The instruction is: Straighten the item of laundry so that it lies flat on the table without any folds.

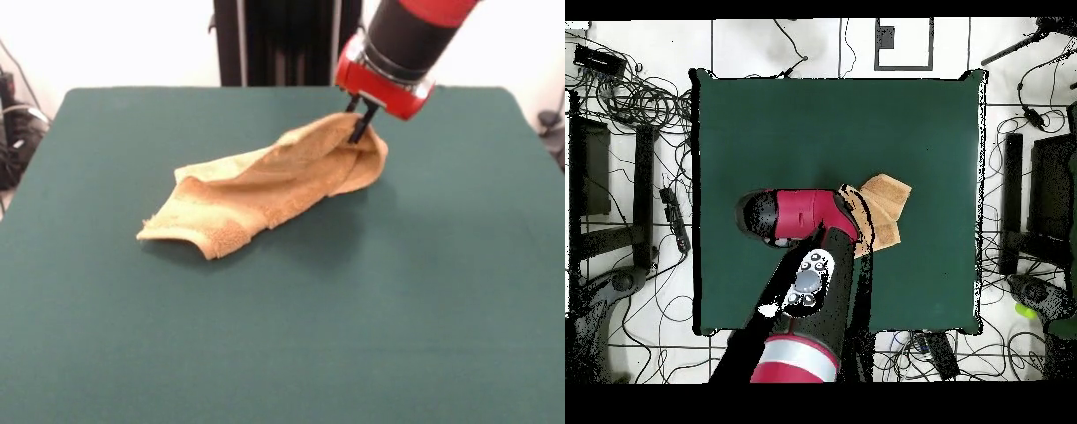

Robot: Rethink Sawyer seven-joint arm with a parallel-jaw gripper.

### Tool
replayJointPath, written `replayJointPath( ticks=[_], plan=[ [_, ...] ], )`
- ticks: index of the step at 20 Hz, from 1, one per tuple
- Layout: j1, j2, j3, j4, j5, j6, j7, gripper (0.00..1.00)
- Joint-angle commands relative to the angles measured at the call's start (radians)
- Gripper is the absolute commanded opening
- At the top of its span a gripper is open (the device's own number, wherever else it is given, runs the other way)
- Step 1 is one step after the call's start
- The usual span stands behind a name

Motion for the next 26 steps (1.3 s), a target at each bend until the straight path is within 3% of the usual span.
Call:
replayJointPath(
  ticks=[1,7,10,13,18,22,26],
  plan=[
    [0.049,0.143,0.088,-0.073,0.004,-0.06,0.162,0.0],
    [0.118,0.136,0.007,-0.2,-0.092,0.139,0.053,0.0],
    [0.134,0.162,-0.008,-0.262,-0.134,0.165,0.006,0.0],
    [0.126,0.167,0.011,-0.281,-0.162,0.157,-0.031,0.0],
    [0.168,0.187,-0.015,-0.287,-0.203,0.143,0.036,0.0],
    [0.247,0.237,-0.104,-0.353,-0.345,0.087,0.017,0.0],
    [0.286,0.274,-0.132,-0.387,-0.416,0.033,0.047,0.0]
  ],
)
